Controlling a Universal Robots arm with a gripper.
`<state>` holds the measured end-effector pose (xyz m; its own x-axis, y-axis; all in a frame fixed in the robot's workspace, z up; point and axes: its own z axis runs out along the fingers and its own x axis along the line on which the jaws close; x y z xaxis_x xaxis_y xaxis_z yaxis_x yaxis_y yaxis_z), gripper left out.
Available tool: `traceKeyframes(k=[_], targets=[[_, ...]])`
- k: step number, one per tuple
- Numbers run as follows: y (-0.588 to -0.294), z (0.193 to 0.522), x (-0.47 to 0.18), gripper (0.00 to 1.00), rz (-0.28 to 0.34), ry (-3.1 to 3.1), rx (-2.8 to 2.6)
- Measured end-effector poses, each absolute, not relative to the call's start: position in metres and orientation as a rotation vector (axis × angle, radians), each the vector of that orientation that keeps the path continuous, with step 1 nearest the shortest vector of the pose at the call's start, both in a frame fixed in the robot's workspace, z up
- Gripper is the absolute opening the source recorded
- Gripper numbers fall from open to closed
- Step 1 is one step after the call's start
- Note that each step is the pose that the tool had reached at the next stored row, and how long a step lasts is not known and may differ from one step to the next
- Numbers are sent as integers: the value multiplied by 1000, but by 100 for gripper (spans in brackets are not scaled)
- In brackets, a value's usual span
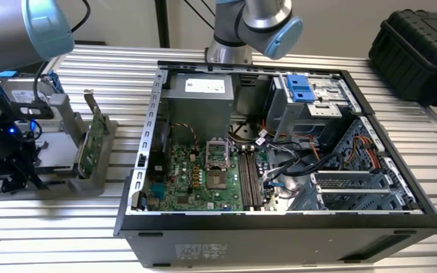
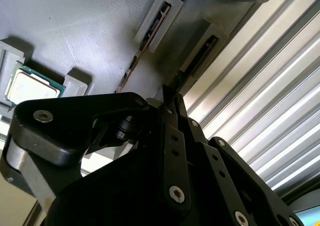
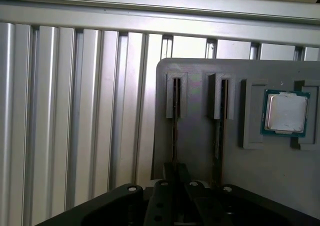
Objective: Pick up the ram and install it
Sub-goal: 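Pick up the ram and move it above insertion slot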
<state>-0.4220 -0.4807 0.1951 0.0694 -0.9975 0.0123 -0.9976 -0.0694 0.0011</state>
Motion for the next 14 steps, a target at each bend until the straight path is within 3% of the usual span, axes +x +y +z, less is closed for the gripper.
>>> traceKeyframes(k=[14], targets=[[-481, 195, -422, 0, 13, -2137, 2290]])
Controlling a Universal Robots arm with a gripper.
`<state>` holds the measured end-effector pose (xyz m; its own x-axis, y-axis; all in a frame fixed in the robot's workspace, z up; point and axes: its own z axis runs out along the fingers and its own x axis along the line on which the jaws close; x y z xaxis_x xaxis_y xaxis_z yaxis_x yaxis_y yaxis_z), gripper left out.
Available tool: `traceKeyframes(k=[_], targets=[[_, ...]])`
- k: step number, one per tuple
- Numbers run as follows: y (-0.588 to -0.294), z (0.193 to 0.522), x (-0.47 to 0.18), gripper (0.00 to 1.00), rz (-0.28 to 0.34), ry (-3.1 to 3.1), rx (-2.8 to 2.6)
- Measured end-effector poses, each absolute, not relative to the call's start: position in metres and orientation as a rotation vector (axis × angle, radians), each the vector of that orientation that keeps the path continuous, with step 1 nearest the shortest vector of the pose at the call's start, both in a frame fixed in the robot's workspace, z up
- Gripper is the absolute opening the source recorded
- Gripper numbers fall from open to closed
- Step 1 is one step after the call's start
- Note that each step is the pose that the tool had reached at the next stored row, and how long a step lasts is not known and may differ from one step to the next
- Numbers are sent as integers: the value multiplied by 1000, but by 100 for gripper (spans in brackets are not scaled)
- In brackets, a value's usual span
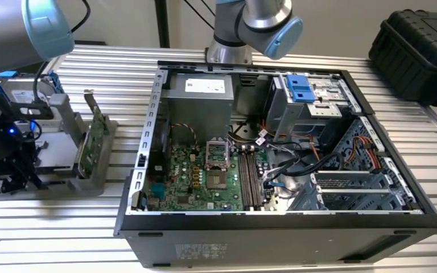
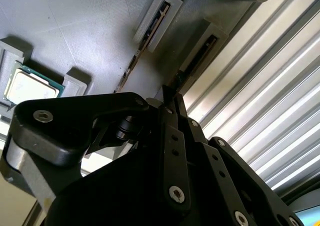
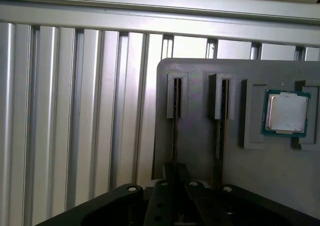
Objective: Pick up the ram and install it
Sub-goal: 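Pick up the ram and move it above insertion slot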
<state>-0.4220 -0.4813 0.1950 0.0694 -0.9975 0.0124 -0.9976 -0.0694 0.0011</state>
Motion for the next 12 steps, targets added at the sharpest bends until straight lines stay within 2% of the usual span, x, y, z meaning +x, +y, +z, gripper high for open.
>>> traceKeyframes(k=[12], targets=[[-481, 198, -422, 0, 13, -2137, 2290]])
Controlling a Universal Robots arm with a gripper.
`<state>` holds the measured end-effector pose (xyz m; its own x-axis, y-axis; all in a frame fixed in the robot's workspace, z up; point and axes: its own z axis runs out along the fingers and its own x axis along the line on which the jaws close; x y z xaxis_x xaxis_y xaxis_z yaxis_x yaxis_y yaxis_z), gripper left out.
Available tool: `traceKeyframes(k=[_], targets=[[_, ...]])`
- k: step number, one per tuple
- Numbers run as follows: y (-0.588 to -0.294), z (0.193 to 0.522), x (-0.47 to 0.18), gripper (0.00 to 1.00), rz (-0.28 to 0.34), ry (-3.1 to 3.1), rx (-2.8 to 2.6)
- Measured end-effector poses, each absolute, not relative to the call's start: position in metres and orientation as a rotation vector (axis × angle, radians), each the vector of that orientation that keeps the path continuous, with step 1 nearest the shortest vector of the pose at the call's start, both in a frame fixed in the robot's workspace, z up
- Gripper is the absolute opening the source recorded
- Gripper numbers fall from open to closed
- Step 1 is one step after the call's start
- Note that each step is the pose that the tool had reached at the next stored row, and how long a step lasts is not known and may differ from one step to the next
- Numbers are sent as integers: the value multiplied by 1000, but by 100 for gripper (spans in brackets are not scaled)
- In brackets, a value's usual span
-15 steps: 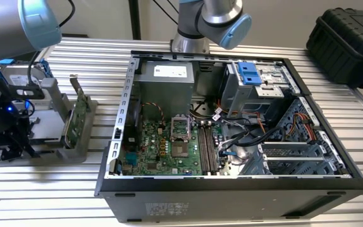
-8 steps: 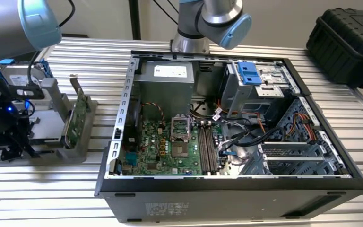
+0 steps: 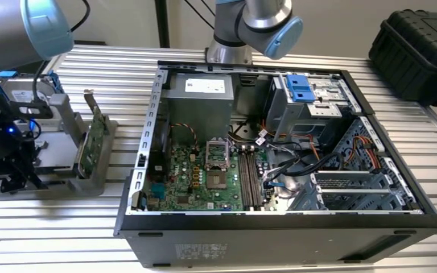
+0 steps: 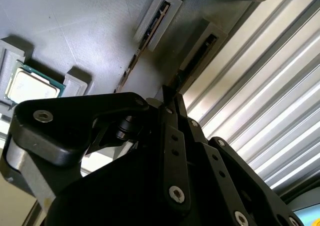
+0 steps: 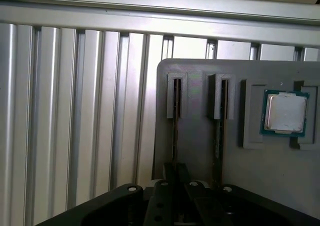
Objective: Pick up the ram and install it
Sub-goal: 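Pick up the ram and move it above insertion slot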
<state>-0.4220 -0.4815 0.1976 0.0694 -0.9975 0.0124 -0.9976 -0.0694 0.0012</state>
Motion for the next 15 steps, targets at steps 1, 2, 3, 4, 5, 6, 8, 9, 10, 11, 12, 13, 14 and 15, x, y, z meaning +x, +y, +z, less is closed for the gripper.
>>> traceKeyframes(k=[1, 2, 3, 4, 5, 6, 8, 9, 10, 11, 12, 13, 14, 15], targets=[[-481, 198, -422, 0, 13, -2137, 2291], [-481, 199, -422, 0, 13, -2137, 2290], [-481, 200, -422, 0, 13, -2137, 2291], [-481, 200, -422, 0, 13, -2137, 2290], [-481, 201, -422, 0, 13, -2137, 2291], [-481, 202, -422, 0, 13, -2137, 2290], [-481, 204, -422, 0, 13, -2137, 2291], [-481, 205, -422, 0, 13, -2137, 2291], [-481, 206, -422, 0, 13, -2137, 2291], [-481, 206, -422, 0, 13, -2137, 2291], [-481, 207, -422, 0, 13, -2137, 2290], [-481, 208, -422, 0, 13, -2137, 2290], [-481, 208, -422, 0, 13, -2137, 2290], [-481, 209, -422, 0, 13, -2137, 2291]])
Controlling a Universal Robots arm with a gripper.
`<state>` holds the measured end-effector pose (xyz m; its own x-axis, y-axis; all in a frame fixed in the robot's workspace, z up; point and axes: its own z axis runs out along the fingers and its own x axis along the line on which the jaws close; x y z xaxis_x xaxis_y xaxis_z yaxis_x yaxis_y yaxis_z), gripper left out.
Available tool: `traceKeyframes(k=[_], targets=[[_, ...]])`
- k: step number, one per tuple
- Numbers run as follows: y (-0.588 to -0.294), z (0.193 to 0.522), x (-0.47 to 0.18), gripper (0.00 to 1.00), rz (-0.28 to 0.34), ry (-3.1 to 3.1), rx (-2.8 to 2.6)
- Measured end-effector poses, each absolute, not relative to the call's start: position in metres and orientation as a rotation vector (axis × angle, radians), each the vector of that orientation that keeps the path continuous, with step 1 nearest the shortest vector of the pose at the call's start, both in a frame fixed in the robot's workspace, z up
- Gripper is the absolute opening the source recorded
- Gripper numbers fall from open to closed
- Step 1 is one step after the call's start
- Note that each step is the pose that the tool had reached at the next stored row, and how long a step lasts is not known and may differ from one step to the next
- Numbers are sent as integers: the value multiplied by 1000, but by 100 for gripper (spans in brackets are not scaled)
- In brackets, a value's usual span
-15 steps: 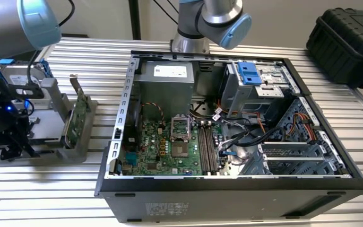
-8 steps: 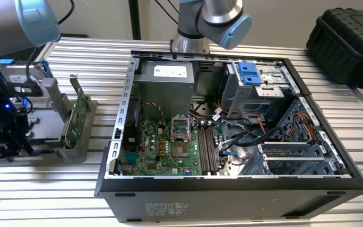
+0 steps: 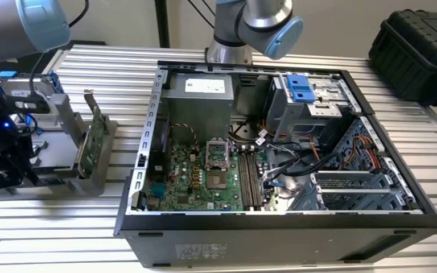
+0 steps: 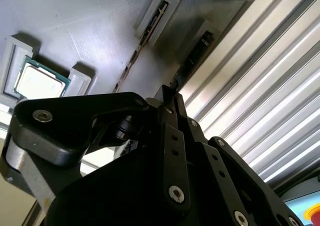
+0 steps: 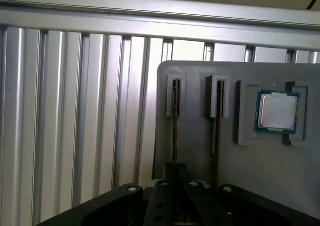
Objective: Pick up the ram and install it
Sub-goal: 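Pick up the ram and move it above insertion slot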
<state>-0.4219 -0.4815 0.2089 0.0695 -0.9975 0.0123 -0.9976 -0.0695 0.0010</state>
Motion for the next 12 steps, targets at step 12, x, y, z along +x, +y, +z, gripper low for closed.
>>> traceKeyframes(k=[12], targets=[[-481, 212, -422, 0, 13, -2137, 2290]])
